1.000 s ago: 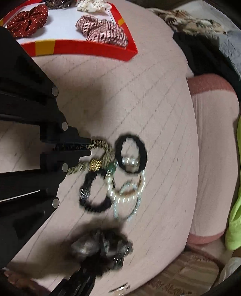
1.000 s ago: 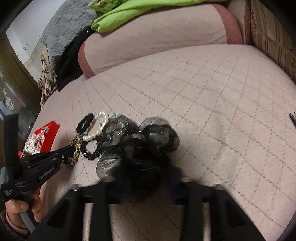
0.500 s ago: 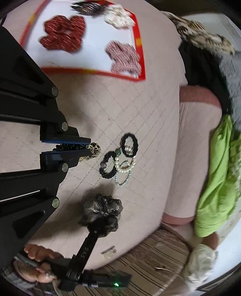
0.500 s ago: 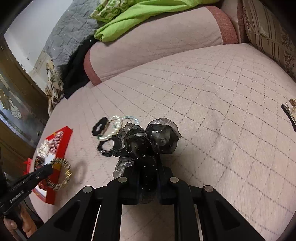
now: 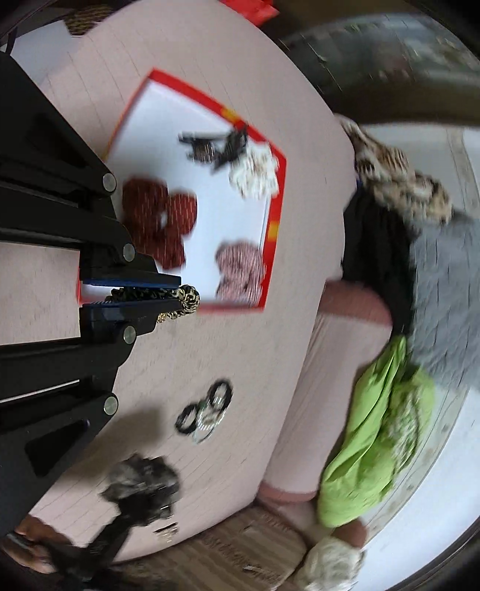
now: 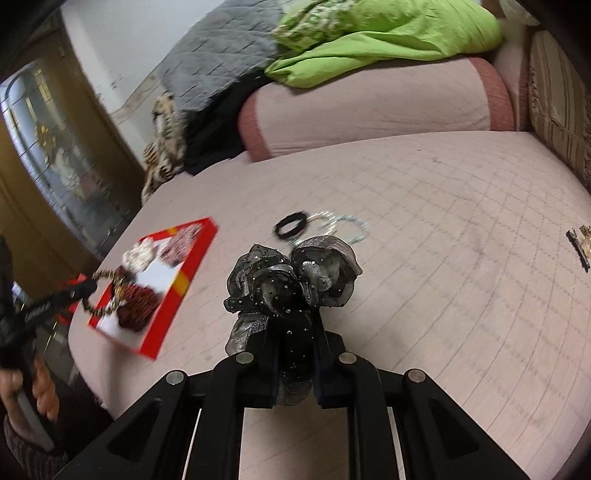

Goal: Organize jewelry
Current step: 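Carry the black scrunchie and bracelet into the tray and open both tools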

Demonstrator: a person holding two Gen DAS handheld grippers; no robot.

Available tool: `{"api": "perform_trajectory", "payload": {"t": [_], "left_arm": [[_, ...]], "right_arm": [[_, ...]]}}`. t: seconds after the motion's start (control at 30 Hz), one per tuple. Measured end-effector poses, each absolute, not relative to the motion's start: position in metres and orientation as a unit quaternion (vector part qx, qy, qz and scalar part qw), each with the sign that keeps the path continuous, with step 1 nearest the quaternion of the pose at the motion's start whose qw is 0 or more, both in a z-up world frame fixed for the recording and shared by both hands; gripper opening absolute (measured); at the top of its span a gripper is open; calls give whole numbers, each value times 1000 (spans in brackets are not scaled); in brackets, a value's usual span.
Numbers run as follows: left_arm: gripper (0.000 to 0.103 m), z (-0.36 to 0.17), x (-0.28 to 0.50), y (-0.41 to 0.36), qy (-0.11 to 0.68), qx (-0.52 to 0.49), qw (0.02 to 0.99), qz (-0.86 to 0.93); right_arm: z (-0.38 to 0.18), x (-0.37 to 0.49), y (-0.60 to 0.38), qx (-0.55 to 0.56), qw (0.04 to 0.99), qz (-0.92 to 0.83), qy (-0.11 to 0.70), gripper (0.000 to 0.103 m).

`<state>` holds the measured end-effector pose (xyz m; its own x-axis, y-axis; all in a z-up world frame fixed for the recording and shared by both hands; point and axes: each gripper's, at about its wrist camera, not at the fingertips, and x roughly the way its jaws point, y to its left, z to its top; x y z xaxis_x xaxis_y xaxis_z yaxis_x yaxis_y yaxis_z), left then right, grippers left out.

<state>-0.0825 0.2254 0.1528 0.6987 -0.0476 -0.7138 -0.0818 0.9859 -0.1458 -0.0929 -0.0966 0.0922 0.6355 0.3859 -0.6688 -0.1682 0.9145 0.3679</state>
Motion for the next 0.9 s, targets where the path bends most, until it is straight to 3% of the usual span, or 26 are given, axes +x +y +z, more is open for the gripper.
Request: {"api": "perform_trajectory", "payload": {"t": [0.4, 0.9], "left_arm": [[5, 153, -102, 311, 375, -121, 916, 71], [5, 110, -67, 372, 420, -136, 892, 95]], "right_arm": [[108, -110, -14, 66, 879, 216, 420, 15], [117, -86, 112, -15, 851, 282, 443, 15]]}}
